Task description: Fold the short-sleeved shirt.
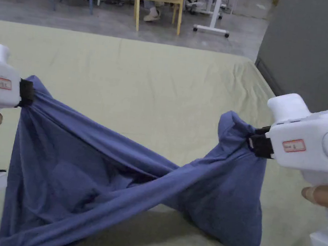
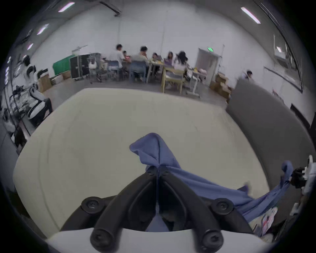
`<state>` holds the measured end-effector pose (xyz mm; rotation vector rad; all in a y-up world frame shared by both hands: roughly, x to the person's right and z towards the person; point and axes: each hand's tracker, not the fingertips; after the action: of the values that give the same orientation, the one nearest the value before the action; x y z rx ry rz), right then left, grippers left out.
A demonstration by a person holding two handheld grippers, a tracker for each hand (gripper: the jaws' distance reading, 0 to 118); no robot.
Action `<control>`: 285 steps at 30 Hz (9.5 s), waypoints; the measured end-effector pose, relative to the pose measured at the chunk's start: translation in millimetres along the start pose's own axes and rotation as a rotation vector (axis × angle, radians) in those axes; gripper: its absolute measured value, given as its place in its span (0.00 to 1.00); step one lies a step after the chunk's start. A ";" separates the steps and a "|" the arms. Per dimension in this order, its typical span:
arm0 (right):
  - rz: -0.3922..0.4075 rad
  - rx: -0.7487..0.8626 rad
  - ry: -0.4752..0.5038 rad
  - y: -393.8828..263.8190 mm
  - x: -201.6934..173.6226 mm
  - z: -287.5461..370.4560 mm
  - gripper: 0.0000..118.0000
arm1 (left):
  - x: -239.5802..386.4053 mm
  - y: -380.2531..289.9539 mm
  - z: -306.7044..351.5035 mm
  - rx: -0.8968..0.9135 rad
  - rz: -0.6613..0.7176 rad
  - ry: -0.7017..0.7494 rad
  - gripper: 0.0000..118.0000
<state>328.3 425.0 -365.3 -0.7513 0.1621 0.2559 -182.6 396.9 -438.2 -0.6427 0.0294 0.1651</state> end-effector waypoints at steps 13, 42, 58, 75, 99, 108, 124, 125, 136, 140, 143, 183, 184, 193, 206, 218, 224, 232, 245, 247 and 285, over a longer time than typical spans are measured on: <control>0.047 0.099 -0.396 229.7 86.2 26.3 0.05 | -69.3 182.9 68.8 0.200 0.090 0.167 0.00; -0.101 0.020 -0.151 173.7 104.0 -70.3 0.04 | -80.8 110.7 -23.9 0.004 0.113 0.091 0.00; -0.097 -0.346 0.051 -180.3 -21.1 -24.4 0.04 | -176.2 -157.2 31.6 -0.401 0.053 0.079 0.00; -0.192 -0.606 0.126 -301.9 -78.1 -59.7 0.04 | -221.9 -251.3 13.2 -0.501 0.189 0.126 0.00; -0.266 -0.096 0.378 -148.9 -170.7 13.2 0.02 | -205.0 -286.7 124.5 -0.325 0.272 0.139 0.00; -0.160 -0.132 0.378 -135.4 -195.3 -11.1 0.02 | -211.8 -249.1 42.6 -0.282 0.215 0.210 1.00; -0.027 -0.286 0.248 -21.6 -125.7 -216.0 0.96 | -186.5 -247.7 21.6 -0.309 0.205 0.191 0.01; -0.037 -0.184 0.242 -18.4 -121.9 -238.6 0.97 | -186.5 -246.4 22.9 -0.308 0.202 0.192 0.01; 0.029 -0.362 0.155 -34.3 -134.2 -292.5 0.63 | -163.6 -233.6 30.7 -0.313 0.201 0.218 0.01; 0.042 -0.330 0.336 -36.6 -120.7 -282.1 0.07 | -159.6 -232.7 30.4 -0.315 0.212 0.230 0.01; 0.072 -0.141 0.289 -32.2 -118.5 -214.2 0.07 | -154.7 -228.3 35.6 -0.298 0.246 0.237 0.01; 0.085 0.124 -0.314 315.4 87.9 41.2 0.07 | 19.2 299.2 58.9 0.210 -0.202 0.074 0.01; 0.083 0.118 -0.308 313.5 88.1 33.1 0.07 | 21.6 295.0 54.2 0.200 -0.213 0.080 0.01; 0.001 0.090 -0.256 274.0 80.9 -53.1 0.07 | 19.9 236.4 -21.9 0.058 -0.238 0.091 0.01; -0.002 -0.141 -0.113 91.0 35.0 -214.2 0.07 | -30.2 -3.5 -157.8 -0.306 -0.048 0.043 0.01; -0.069 -0.354 -0.006 -114.4 11.8 -162.2 0.07 | -76.1 -136.7 -40.3 -0.389 -0.040 -0.147 0.01; -0.083 -0.431 0.092 -203.9 -20.8 -85.5 0.07 | -111.7 -181.8 37.3 -0.443 -0.016 -0.183 0.01; -0.111 -0.469 0.064 -254.1 -39.2 -76.5 0.07 | -117.2 -240.6 28.1 -0.529 0.035 -0.116 0.01; -0.064 -0.542 0.029 -271.2 -50.4 -85.1 0.06 | -134.1 -275.4 24.3 -0.602 0.042 -0.120 0.01; -0.079 -0.548 0.028 -273.0 -48.5 -90.1 0.06 | -137.7 -278.6 15.2 -0.606 0.066 -0.120 0.01; -0.452 -0.146 0.252 -191.4 -61.1 -79.9 0.02 | -13.7 -97.0 -250.3 -0.406 -0.185 0.155 1.00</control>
<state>320.4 225.0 -283.7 -0.9419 0.2082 -0.2608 -174.4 168.6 -579.8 -1.0579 0.0870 -0.0610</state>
